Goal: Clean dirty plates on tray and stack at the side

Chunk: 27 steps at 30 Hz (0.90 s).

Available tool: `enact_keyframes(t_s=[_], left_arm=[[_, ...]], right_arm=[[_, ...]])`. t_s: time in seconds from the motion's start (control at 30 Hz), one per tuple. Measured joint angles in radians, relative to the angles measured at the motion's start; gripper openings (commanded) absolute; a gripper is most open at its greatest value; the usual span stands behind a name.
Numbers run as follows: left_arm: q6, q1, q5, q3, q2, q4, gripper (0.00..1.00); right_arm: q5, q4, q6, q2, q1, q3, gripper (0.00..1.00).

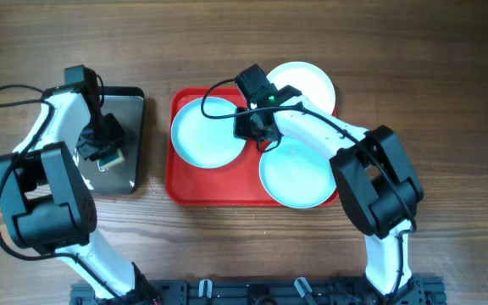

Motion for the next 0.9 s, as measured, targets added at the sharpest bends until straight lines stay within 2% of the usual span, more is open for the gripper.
enact_keyframes(t_s=[0.1, 0.17, 0.3, 0.43, 0.7, 0.9], left_arm=[[0.003, 0.001, 0.008, 0.047, 0.000, -0.049, 0.47], [0.006, 0.001, 0.017, 0.090, -0.014, -0.068, 0.47], [0.015, 0.001, 0.019, 0.100, -0.052, -0.086, 0.40], [0.027, 0.008, 0.023, 0.069, -0.053, -0.044, 0.40], [0.050, 0.040, 0.071, -0.029, -0.053, 0.087, 0.31], [0.062, 0.040, 0.078, -0.029, -0.053, 0.090, 0.27]], right_arm=[[0.000, 0.003, 0.000, 0.000, 0.000, 0.000, 0.04], [0.000, 0.006, 0.000, 0.001, 0.000, 0.000, 0.04], [0.000, 0.006, 0.000, 0.002, 0.000, 0.000, 0.04], [0.000, 0.006, 0.000, 0.002, 0.000, 0.000, 0.05], [0.000, 0.009, 0.000, 0.002, 0.000, 0.000, 0.04], [0.000, 0.009, 0.000, 0.002, 0.000, 0.000, 0.04]])
